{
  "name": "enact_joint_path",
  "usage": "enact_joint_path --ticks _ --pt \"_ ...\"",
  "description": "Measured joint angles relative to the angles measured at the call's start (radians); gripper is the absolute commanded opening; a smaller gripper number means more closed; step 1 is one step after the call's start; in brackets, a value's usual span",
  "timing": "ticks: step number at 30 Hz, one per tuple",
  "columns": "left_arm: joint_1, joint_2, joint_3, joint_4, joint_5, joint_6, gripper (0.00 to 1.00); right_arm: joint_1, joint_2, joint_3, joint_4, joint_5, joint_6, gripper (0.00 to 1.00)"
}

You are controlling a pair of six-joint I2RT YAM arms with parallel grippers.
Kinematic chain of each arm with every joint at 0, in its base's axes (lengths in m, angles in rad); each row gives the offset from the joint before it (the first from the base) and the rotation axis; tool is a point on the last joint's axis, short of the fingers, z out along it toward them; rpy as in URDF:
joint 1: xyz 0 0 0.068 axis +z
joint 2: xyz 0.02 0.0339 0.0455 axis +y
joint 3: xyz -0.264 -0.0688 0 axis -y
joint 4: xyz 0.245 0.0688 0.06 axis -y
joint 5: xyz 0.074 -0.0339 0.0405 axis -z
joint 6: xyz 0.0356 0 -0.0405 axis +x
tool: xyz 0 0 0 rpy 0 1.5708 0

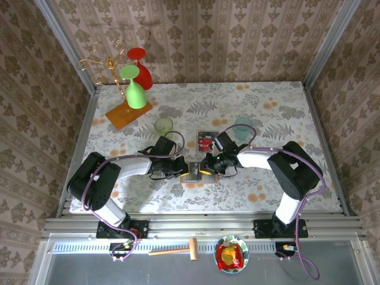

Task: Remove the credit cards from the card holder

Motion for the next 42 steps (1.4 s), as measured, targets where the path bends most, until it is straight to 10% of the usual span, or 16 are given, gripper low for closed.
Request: enact_joint_path --ticks 42 --pt "-0.019 -0.023 0.0 -0.018 -0.012 -0.019 0.11 -0.045 -0.145 0.135 -0.338 0.042 -0.225 0.0"
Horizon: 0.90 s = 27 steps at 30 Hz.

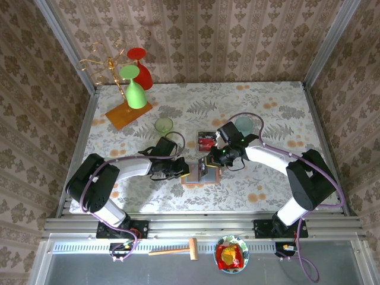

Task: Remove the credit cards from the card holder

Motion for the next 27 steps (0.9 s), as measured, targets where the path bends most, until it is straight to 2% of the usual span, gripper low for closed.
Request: enact_joint_path --ticks 7,20,27 --pt "0.001 -0.025 0.0 -0.013 -0.006 0.0 0.12 0.0 0.001 0.119 -0.151 0.013 -0.23 0.0" --pt "0.009 -0.08 -0.009 -0.012 -0.012 0.0 0.14 0.005 0.01 0.271 -0.429 0.122 -0.865 0.0" --pt "0.014 -0.103 -0.019 -0.011 -0.016 0.001 0.14 0.058 0.056 0.333 -0.526 0.2 -1.142 0.0"
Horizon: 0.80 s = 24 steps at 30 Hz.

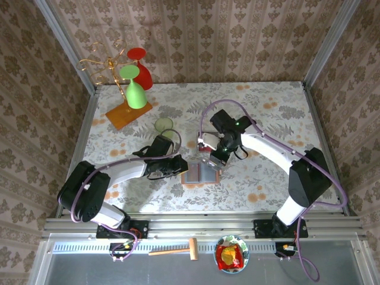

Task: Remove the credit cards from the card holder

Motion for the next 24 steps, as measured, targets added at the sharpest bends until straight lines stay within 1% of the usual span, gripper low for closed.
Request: enact_joint_path --ticks 5,9,24 --pt "0.006 -0.012 -0.011 0.0 0.0 0.0 0.14 0.02 0.021 0.001 -0.044 0.039 -0.13 0.0" --pt "0.012 -0.023 -0.021 -0.001 0.0 0.0 0.15 0.026 0.031 0.023 -0.069 0.061 -0.201 0.0" --pt "0.02 -0.046 -0.085 0.027 -0.003 -0.009 0.17 0.039 0.1 0.131 -0.122 0.116 -0.325 0.0"
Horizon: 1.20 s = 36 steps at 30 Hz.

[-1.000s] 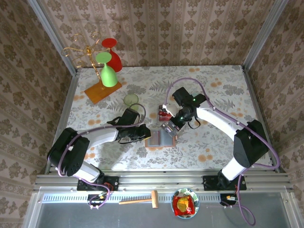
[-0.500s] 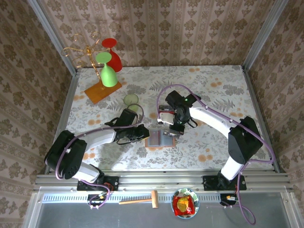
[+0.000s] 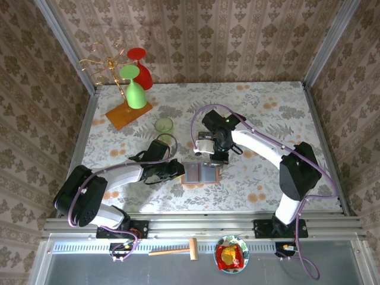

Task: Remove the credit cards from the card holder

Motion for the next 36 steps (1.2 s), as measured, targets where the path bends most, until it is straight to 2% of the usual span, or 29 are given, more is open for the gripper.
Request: enact_joint_path --ticks 20,36 --pt "0.026 0.0 -0.015 0.027 -0.003 -0.016 0.17 -0.045 0.151 0.282 -0.097 0.047 -0.108 0.0" --pt "0.071 0.007 -0.001 0.011 0.001 -0.014 0.17 -0.129 0.361 0.632 -0.209 0.05 -0.192 0.0"
